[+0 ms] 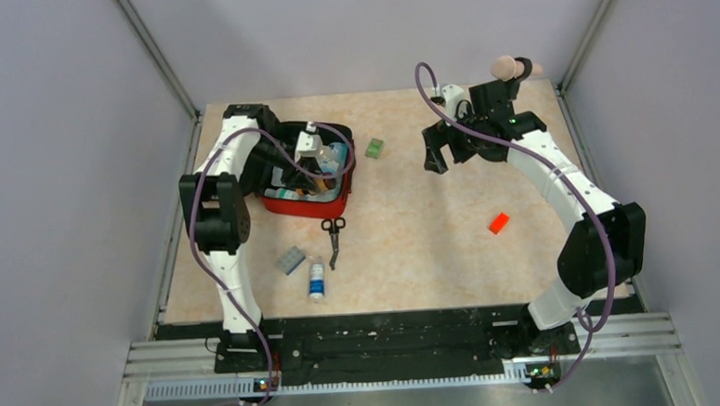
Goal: Organize the medicine kit
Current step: Place the pill bottle in the medicine box, then pick up the medical item at the center of the board.
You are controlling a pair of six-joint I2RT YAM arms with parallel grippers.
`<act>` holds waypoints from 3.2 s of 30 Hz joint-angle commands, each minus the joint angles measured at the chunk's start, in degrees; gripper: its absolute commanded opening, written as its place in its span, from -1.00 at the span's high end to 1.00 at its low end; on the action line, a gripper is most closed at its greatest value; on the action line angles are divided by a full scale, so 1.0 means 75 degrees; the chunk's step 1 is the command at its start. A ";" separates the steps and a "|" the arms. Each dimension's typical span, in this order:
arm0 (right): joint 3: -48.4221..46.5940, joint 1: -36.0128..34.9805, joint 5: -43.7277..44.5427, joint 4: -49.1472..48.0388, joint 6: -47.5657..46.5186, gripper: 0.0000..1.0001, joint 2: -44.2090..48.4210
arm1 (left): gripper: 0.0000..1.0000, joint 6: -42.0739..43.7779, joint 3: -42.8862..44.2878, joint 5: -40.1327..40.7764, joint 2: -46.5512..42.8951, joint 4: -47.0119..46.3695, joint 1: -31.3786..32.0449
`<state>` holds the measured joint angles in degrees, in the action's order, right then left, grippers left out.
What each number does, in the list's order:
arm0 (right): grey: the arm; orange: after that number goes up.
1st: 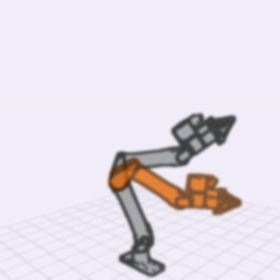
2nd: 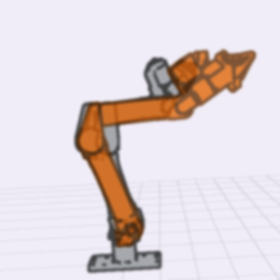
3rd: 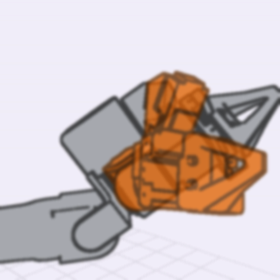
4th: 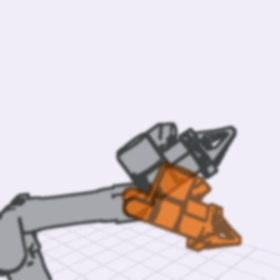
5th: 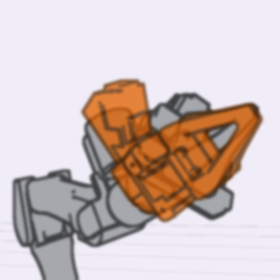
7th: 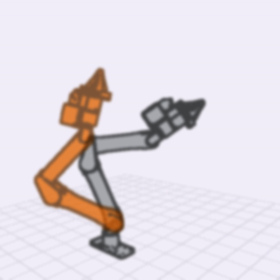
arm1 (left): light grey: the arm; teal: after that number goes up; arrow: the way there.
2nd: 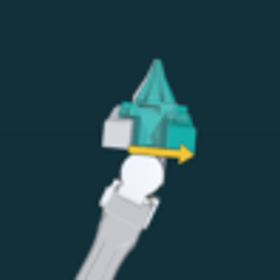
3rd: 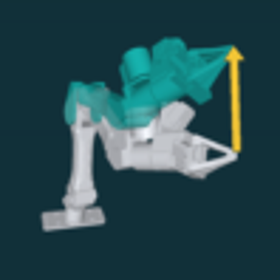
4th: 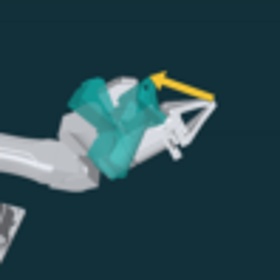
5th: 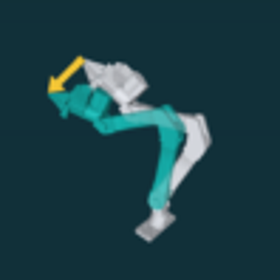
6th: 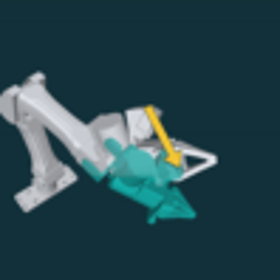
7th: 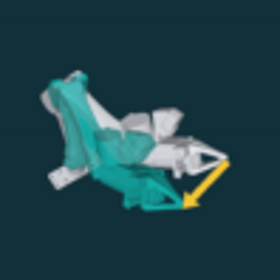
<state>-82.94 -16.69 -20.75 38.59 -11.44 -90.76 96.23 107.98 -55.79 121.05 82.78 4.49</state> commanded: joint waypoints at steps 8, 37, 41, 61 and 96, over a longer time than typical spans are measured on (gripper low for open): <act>-0.0162 0.0032 -0.0088 -0.0156 -0.0083 -0.89 0.0151 | 0.59 0.1123 -0.0090 0.0418 0.0483 0.0440 0.0504; 0.0191 0.0033 -0.0171 -0.0141 -0.0103 -0.89 0.0347 | 0.67 0.0615 -0.0317 0.1128 0.0518 0.0329 0.0257; 0.0241 0.0031 -0.0251 -0.0162 -0.0097 -0.89 0.0330 | 0.62 0.0440 -0.0429 0.1437 0.0527 0.0106 0.0300; 0.0224 0.0032 -0.0366 -0.0165 -0.0133 -0.88 0.0136 | -0.26 -0.0469 -0.0125 0.0516 -0.0224 -0.0131 0.0367; -0.0147 -0.0073 -0.1020 -0.0482 0.0616 -0.87 -0.0558 | -0.13 -1.4827 -0.7136 0.3831 -0.6013 -0.4730 0.1199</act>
<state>-81.06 -16.75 -26.26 37.15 -8.73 -93.93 -7.62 56.25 -27.11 76.69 50.63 12.43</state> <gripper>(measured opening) 0.942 0.563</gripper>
